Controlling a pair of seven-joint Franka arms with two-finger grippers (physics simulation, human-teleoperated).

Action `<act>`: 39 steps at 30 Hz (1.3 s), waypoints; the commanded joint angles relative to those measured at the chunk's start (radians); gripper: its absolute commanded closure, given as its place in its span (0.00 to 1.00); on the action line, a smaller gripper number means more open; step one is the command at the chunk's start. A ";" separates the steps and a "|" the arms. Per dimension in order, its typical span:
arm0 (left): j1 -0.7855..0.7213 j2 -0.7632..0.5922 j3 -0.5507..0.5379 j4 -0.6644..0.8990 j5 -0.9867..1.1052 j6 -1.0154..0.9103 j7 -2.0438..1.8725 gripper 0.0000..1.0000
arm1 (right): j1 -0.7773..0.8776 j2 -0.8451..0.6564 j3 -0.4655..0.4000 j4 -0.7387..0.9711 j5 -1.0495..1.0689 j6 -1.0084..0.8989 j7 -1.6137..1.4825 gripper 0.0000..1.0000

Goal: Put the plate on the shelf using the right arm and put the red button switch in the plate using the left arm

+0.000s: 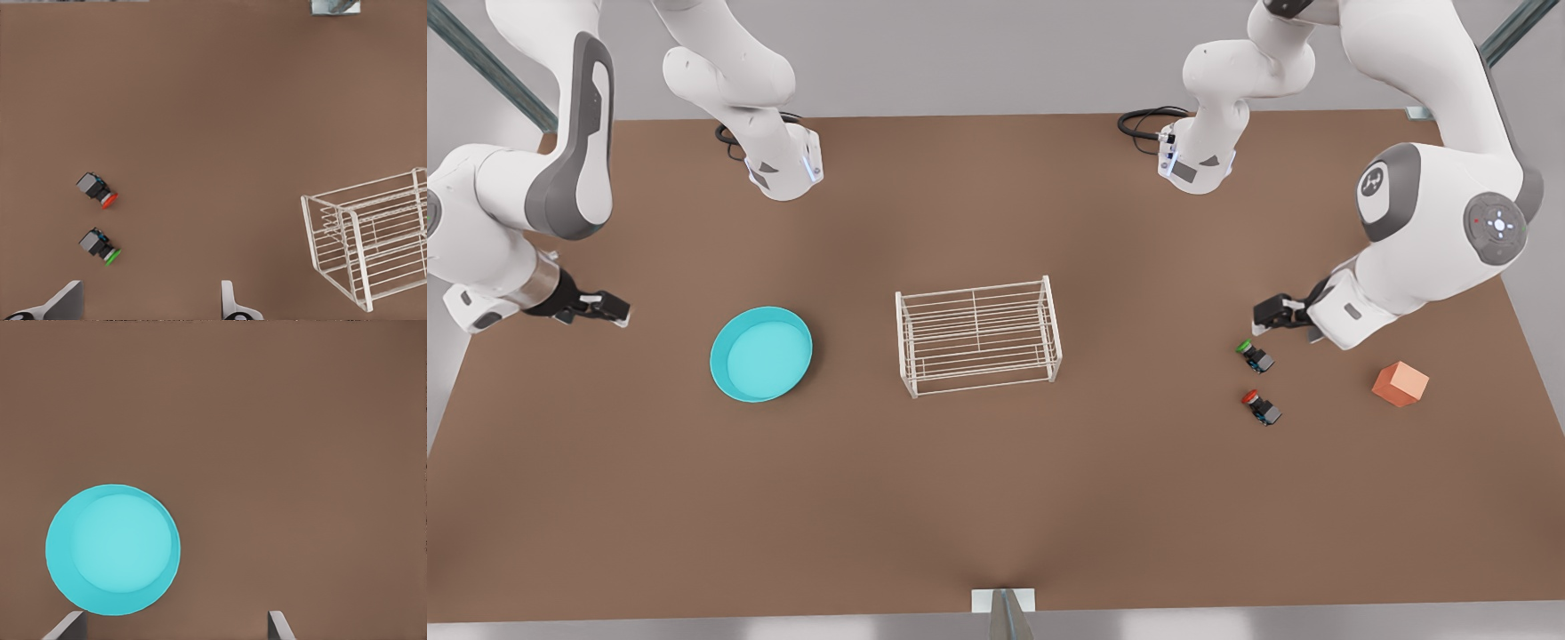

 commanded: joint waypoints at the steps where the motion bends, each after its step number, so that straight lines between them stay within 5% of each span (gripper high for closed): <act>1: 0.000 -0.001 0.000 -0.001 -0.001 0.060 -0.020 0.00 | 0.159 0.001 0.004 0.001 -0.006 0.034 -0.065 0.00; 6: -0.002 -0.012 -0.014 -0.034 0.058 -0.019 -0.023 0.00 | 0.173 0.047 0.129 0.056 0.002 0.002 -0.063 0.00; 13: 0.001 -0.030 -0.013 -0.064 0.060 -0.026 -0.026 0.00 | 0.223 0.121 0.129 -0.066 0.025 0.192 -0.051 0.00; 19: 0.000 -0.145 -0.022 -0.237 0.100 0.061 -0.038 0.00 | 0.076 0.164 0.121 -0.183 0.154 0.269 -0.094 0.00; 25: -0.002 -0.113 -0.108 -0.222 0.075 0.100 -0.571 0.00 | 0.032 0.277 0.121 -0.177 0.235 0.257 -0.246 0.00; 31: 0.004 0.148 -0.166 -0.024 0.170 0.196 -0.856 0.00 | -0.056 0.337 0.123 -0.182 0.235 0.300 -0.359 0.00; 35: 0.098 0.251 -0.162 -0.044 0.307 0.253 -0.796 0.00 | -0.102 0.397 0.121 -0.173 0.235 0.327 -0.359 0.00; 39: 0.188 0.334 -0.166 -0.157 0.175 0.531 -0.602 0.00 | -0.113 0.449 0.123 -0.156 0.234 0.350 -0.366 0.04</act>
